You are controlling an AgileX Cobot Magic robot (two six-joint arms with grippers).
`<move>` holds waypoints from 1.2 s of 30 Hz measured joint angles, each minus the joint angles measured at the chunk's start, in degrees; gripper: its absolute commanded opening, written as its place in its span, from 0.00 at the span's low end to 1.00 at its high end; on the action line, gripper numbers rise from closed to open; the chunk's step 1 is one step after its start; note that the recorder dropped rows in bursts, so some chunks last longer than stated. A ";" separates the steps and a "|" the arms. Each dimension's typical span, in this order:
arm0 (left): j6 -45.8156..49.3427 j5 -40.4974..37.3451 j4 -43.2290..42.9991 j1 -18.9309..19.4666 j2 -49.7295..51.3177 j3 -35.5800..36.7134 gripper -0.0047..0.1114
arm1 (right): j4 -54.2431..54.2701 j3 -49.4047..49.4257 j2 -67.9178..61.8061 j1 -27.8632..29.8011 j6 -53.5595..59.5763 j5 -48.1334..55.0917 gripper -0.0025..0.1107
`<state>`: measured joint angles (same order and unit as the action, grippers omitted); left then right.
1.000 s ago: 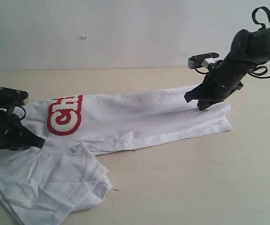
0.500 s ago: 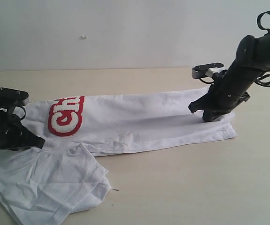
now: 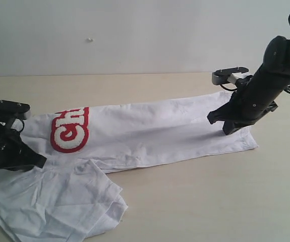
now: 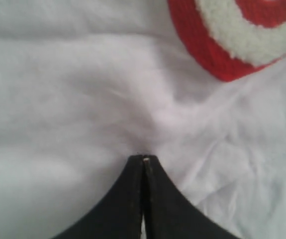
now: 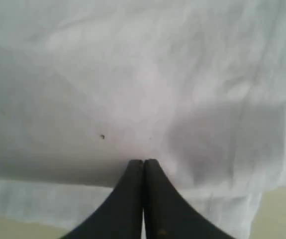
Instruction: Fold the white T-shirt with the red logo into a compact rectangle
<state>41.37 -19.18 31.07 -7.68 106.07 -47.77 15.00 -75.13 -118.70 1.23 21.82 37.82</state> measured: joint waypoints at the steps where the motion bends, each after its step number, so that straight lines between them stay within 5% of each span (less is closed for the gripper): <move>1: 0.11 -0.78 0.00 0.00 -1.08 0.24 0.04 | 0.25 0.43 0.00 0.00 0.00 -1.46 0.02; 11: 0.11 15.35 1.54 -0.21 -2.42 -0.36 0.04 | 0.61 -0.34 -2.56 0.00 0.00 -16.29 0.02; 22: 0.00 16.28 1.96 0.81 8.62 -7.15 0.04 | 0.61 -7.85 -7.57 0.00 0.00 -13.46 0.02; 36: -0.84 22.51 1.65 7.35 11.51 -8.74 0.04 | -0.15 -15.61 -14.89 0.00 -0.71 -18.09 0.02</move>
<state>40.53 3.33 32.71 -0.33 117.58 -56.51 14.85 -90.74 -133.59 1.23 21.11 19.73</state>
